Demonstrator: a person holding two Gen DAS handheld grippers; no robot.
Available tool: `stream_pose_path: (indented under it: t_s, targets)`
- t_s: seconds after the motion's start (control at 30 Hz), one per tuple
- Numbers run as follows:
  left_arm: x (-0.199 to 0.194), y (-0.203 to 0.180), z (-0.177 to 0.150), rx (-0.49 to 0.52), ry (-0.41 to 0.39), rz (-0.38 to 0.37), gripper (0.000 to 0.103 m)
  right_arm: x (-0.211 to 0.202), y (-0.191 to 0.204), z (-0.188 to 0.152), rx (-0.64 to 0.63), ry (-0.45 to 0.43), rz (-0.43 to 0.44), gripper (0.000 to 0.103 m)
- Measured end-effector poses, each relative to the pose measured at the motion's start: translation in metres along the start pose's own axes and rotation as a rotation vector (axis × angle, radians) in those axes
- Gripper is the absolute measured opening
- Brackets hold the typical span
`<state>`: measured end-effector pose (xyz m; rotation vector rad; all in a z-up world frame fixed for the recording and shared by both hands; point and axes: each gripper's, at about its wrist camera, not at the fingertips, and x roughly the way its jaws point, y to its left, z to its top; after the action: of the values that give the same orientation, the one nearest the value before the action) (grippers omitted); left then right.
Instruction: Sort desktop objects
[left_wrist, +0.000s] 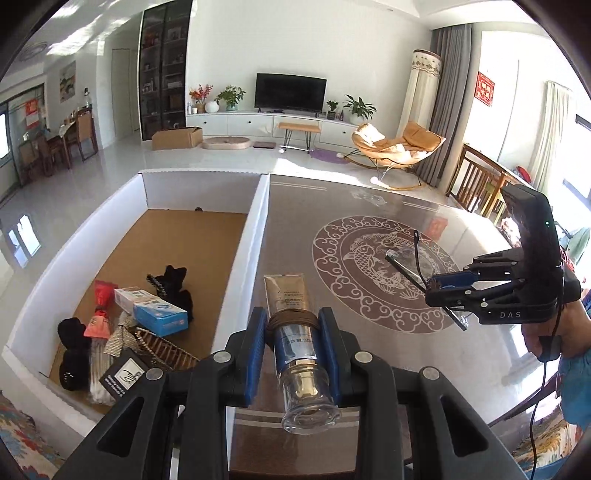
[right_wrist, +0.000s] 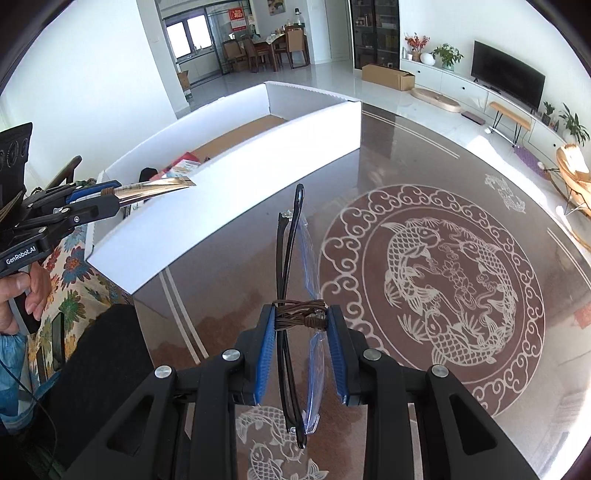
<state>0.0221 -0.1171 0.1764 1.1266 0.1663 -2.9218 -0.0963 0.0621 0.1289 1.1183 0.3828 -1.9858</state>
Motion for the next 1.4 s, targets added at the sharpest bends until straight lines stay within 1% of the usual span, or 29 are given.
stream_pose_path:
  t_s: [0.13,0.23,0.3,0.37,0.43,0.53,0.6,0.63,0.67,0.7,0.73,0.77,0.8,0.83,0.9,0.93,0.97,1.07,1.1,1.17,1.23,1.27,1.4]
  targets:
    - [-0.011,0.063,0.018,-0.070,0.003,0.093,0.028,0.006,0.049,0.064,-0.047,-0.064,0.091,0.029]
    - [-0.012,0.112,0.019,-0.129,0.033,0.161,0.028,0.017,0.092,0.110,-0.079,-0.098,0.173,0.029]
    - [-0.003,0.143,0.017,-0.180,0.062,0.189,0.028,0.033,0.120,0.136,-0.106,-0.101,0.206,0.030]
    - [0.012,0.170,0.014,-0.225,0.098,0.214,0.028,0.058,0.144,0.159,-0.144,-0.092,0.197,0.030]
    - [0.029,0.188,0.009,-0.255,0.135,0.229,0.028,0.087,0.161,0.179,-0.160,-0.065,0.174,0.030]
    - [0.053,0.197,0.002,-0.262,0.186,0.229,0.028,0.131,0.173,0.197,-0.167,0.009,0.135,0.030]
    - [0.063,0.198,-0.003,-0.273,0.213,0.248,0.031,0.157,0.177,0.200,-0.167,0.079,0.129,0.031]
    - [0.066,0.200,-0.006,-0.294,0.224,0.264,0.033,0.169,0.177,0.200,-0.165,0.122,0.120,0.033]
    - [0.067,0.203,-0.010,-0.323,0.229,0.275,0.048,0.178,0.176,0.199,-0.159,0.158,0.100,0.044]
    - [0.067,0.205,-0.013,-0.347,0.225,0.278,0.074,0.181,0.171,0.196,-0.149,0.164,0.089,0.054]
    - [0.062,0.205,-0.014,-0.357,0.209,0.290,0.086,0.179,0.166,0.195,-0.134,0.148,0.092,0.074]
    - [0.058,0.204,-0.016,-0.354,0.193,0.319,0.096,0.172,0.159,0.193,-0.117,0.121,0.100,0.084]
    - [0.055,0.202,-0.016,-0.350,0.189,0.352,0.097,0.165,0.153,0.192,-0.098,0.093,0.102,0.084]
    - [0.052,0.200,-0.016,-0.350,0.189,0.361,0.097,0.158,0.147,0.190,-0.081,0.072,0.104,0.084]
    - [0.045,0.192,-0.014,-0.355,0.175,0.355,0.097,0.143,0.138,0.191,-0.047,0.040,0.115,0.085]
    - [0.041,0.186,-0.012,-0.348,0.161,0.369,0.097,0.136,0.133,0.189,-0.031,0.027,0.117,0.087]
    - [0.036,0.180,-0.009,-0.340,0.146,0.393,0.098,0.129,0.129,0.187,-0.021,0.018,0.115,0.090]
    - [0.026,0.163,-0.003,-0.343,0.124,0.508,0.103,0.111,0.121,0.177,-0.021,0.004,0.099,0.094]
    - [0.026,0.159,0.000,-0.352,0.126,0.550,0.103,0.106,0.120,0.174,-0.025,0.003,0.091,0.094]
    - [0.029,0.152,0.003,-0.362,0.164,0.601,0.103,0.099,0.115,0.169,-0.027,-0.002,0.078,0.094]
    - [0.035,0.146,0.004,-0.361,0.203,0.616,0.103,0.094,0.111,0.165,-0.017,-0.005,0.072,0.094]
    - [0.034,0.142,0.003,-0.357,0.202,0.613,0.103,0.093,0.109,0.162,-0.013,-0.005,0.072,0.094]
    - [0.028,0.133,0.001,-0.385,0.156,0.544,0.103,0.094,0.106,0.157,-0.010,-0.003,0.063,0.094]
